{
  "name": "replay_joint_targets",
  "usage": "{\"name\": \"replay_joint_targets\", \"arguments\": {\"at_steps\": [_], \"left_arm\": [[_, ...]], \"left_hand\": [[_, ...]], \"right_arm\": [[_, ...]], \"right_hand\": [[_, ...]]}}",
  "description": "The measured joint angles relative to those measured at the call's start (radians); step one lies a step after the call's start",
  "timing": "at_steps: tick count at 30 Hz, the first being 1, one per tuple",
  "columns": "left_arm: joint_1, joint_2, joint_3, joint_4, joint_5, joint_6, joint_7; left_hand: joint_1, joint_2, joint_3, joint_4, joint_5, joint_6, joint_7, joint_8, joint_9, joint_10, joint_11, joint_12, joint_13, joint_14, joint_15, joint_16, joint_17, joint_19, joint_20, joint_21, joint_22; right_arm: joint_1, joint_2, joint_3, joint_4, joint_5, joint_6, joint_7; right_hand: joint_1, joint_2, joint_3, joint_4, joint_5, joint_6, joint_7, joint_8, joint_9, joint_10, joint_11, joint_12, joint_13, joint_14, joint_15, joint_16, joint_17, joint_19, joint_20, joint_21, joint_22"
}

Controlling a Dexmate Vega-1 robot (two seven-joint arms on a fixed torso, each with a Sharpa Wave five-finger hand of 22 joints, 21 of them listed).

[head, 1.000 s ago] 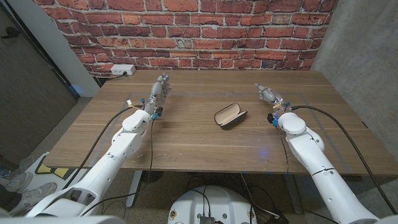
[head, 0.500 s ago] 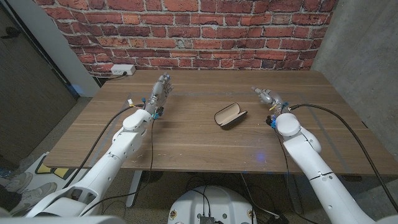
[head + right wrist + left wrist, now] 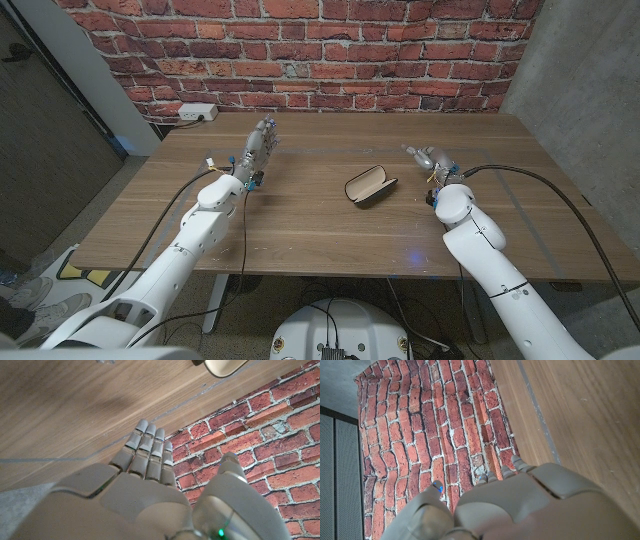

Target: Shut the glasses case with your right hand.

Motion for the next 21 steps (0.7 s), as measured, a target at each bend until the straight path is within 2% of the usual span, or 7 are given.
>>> {"name": "replay_joint_targets", "arguments": {"at_steps": [3,7,8,14,17,19,21], "left_arm": [[-0.004,0.0,0.002,0.003,0.0,0.0,0.0],[-0.01,-0.001,0.005,0.009,0.0,0.0,0.0],[-0.013,-0.002,0.006,0.012,0.003,0.001,-0.01],[-0.021,-0.004,0.011,0.02,0.004,0.001,-0.015],[-0.025,-0.006,0.013,0.025,0.004,0.001,-0.016],[-0.028,-0.006,0.014,0.029,0.004,0.001,-0.017],[-0.029,-0.007,0.015,0.031,0.005,0.001,-0.017]], "left_hand": [[0.0,0.0,0.0,0.0,0.0,0.0,0.0,0.0,0.0,0.0,0.0,0.0,0.0,0.0,0.0,0.0,0.0,0.0,0.0,0.0,0.0],[0.0,0.0,0.0,0.0,0.0,0.0,0.0,0.0,0.0,0.0,0.0,0.0,0.0,0.0,0.0,0.0,0.0,0.0,0.0,0.0,0.0],[0.0,0.0,0.0,0.0,0.0,0.0,0.0,0.0,0.0,0.0,0.0,0.0,0.0,0.0,0.0,0.0,0.0,0.0,0.0,0.0,0.0],[0.0,0.0,0.0,0.0,0.0,0.0,0.0,0.0,0.0,0.0,0.0,0.0,0.0,0.0,0.0,0.0,0.0,0.0,0.0,0.0,0.0],[0.0,0.0,0.0,0.0,0.0,0.0,0.0,0.0,0.0,0.0,0.0,0.0,0.0,0.0,0.0,0.0,0.0,0.0,0.0,0.0,0.0],[0.0,0.0,0.0,0.0,0.0,0.0,0.0,0.0,0.0,0.0,0.0,0.0,0.0,0.0,0.0,0.0,0.0,0.0,0.0,0.0,0.0],[0.0,0.0,0.0,0.0,0.0,0.0,0.0,0.0,0.0,0.0,0.0,0.0,0.0,0.0,0.0,0.0,0.0,0.0,0.0,0.0,0.0]], "right_arm": [[0.0,0.0,0.0,0.0,-0.034,-0.036,0.006],[0.0,0.0,0.0,0.0,-0.077,-0.084,0.016],[-0.002,-0.005,-0.045,-0.058,-0.094,-0.105,0.021],[0.008,-0.013,-0.091,-0.081,-0.161,-0.192,0.049],[0.012,-0.016,-0.104,-0.085,-0.199,-0.245,0.07],[0.034,-0.026,-0.148,-0.096,-0.23,-0.291,0.09],[0.042,-0.03,-0.163,-0.099,-0.248,-0.318,0.102]], "right_hand": [[0.0,0.0,0.0,0.0,0.0,0.024,-0.001,0.004,0.001,0.025,0.003,0.005,0.001,0.042,-0.013,0.01,0.005,0.03,0.0,0.011,0.001],[0.004,-0.004,0.0,0.0,0.0,0.047,0.011,0.009,0.001,0.049,0.003,0.013,0.001,0.092,-0.025,0.021,0.008,0.072,-0.007,0.032,0.004],[0.004,-0.004,0.0,0.0,0.0,0.052,0.009,0.009,0.001,0.052,0.005,0.013,0.001,0.102,-0.027,0.024,0.009,0.082,-0.01,0.038,0.005],[0.011,0.003,0.0,0.0,0.0,0.097,0.015,0.021,0.001,0.1,0.014,0.021,0.009,0.162,-0.038,0.051,0.019,0.131,-0.024,0.061,0.015],[0.008,0.0,-0.01,0.01,0.0,0.128,0.016,0.025,0.001,0.139,0.011,0.032,0.014,0.198,-0.044,0.068,0.027,0.148,-0.02,0.076,0.021],[-0.002,-0.01,-0.017,0.017,0.0,0.15,0.017,0.032,0.001,0.17,0.009,0.041,0.019,0.229,-0.048,0.086,0.034,0.162,-0.02,0.09,0.027],[-0.003,-0.011,-0.019,0.019,0.0,0.173,0.018,0.037,0.001,0.201,0.009,0.05,0.022,0.261,-0.054,0.108,0.044,0.173,-0.023,0.102,0.033]]}}
